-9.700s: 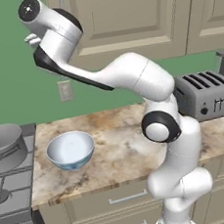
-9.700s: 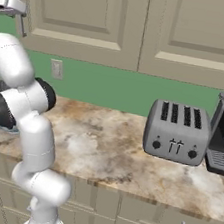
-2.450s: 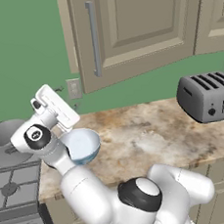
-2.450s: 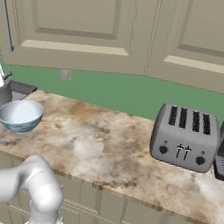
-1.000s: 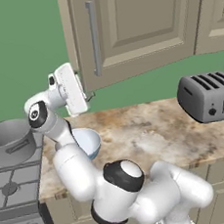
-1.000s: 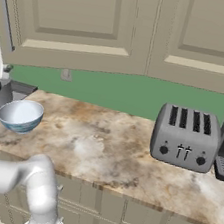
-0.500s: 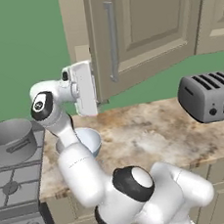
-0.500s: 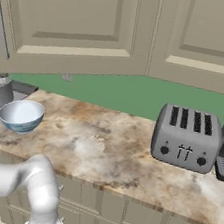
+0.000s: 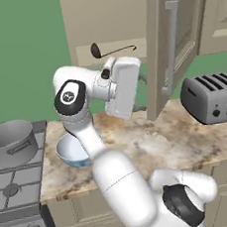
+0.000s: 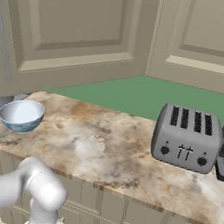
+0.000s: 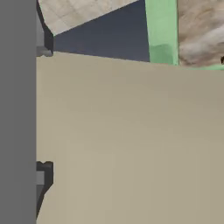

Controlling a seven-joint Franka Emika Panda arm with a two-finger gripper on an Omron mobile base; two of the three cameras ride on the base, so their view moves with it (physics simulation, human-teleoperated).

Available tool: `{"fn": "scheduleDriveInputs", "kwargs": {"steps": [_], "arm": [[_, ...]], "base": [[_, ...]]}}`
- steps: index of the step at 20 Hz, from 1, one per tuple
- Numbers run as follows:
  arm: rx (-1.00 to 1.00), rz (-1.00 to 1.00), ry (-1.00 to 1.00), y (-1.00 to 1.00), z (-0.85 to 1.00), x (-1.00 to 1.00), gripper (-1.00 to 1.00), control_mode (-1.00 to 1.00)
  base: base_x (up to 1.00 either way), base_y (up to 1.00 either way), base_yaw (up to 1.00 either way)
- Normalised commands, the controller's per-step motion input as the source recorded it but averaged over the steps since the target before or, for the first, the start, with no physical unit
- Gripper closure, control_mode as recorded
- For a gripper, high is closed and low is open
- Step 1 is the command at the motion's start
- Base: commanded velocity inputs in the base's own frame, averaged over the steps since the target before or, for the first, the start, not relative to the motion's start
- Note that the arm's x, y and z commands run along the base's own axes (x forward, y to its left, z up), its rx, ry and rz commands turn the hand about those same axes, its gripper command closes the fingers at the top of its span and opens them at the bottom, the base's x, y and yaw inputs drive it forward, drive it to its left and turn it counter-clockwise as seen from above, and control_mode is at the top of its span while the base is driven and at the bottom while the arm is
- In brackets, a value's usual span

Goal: Open the cabinet and move the ladle to the pot. Then close the cabinet.

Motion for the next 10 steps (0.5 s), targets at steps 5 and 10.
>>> {"fn": "scheduleDriveInputs", "kwargs": {"steps": [5, 10], "arm": [[0.17, 0.0, -0.34, -1.0, 0.4, -0.8, -1.0, -1.0], [0.17, 0.02, -0.29, -1.0, 0.22, -0.53, -1.0, -1.0]], "base": [[0.0, 0.0, 0.0], [0.0, 0.0, 0.0]]}}
